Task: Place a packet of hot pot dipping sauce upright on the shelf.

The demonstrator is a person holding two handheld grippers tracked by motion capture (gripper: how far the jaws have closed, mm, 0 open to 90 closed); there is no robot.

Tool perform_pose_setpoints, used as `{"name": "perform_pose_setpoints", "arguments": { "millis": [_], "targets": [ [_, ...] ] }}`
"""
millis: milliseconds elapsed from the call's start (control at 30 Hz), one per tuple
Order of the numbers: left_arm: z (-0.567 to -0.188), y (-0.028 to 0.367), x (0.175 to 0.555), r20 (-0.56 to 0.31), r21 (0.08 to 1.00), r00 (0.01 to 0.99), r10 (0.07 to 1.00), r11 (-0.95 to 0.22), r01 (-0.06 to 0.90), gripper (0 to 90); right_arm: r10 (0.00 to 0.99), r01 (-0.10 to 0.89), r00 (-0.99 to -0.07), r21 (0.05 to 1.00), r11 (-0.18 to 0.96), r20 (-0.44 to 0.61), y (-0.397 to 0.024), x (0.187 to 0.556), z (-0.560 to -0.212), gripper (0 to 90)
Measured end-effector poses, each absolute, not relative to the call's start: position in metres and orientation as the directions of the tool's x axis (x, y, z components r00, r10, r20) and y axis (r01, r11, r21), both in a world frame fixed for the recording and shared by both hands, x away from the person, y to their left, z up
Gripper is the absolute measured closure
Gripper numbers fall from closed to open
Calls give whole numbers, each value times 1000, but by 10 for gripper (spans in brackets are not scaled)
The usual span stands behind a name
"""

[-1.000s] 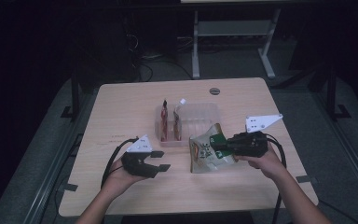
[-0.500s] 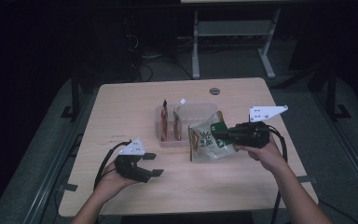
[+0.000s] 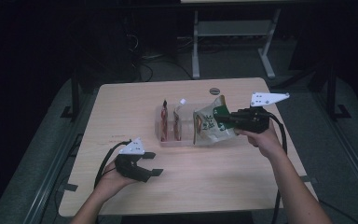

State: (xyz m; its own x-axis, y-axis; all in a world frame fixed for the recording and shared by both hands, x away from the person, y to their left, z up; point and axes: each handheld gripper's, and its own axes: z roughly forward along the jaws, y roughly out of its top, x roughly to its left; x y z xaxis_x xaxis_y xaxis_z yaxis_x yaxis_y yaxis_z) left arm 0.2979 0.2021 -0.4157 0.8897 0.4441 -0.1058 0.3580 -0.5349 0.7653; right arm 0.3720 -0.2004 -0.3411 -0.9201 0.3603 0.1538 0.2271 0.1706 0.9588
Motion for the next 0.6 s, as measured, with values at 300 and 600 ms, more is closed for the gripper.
{"name": "perform_pose_setpoints", "arguments": {
  "millis": [300, 600],
  "targets": [
    [-418, 202, 300, -91, 753, 895, 437, -558, 349, 289, 393, 242, -906, 955, 170, 160, -198, 388, -346, 900],
    [-422, 200, 300, -100, 749, 898, 429, -562, 352, 279, 409, 263, -897, 945, 195, 165, -185, 401, -358, 900]
  ]
}}
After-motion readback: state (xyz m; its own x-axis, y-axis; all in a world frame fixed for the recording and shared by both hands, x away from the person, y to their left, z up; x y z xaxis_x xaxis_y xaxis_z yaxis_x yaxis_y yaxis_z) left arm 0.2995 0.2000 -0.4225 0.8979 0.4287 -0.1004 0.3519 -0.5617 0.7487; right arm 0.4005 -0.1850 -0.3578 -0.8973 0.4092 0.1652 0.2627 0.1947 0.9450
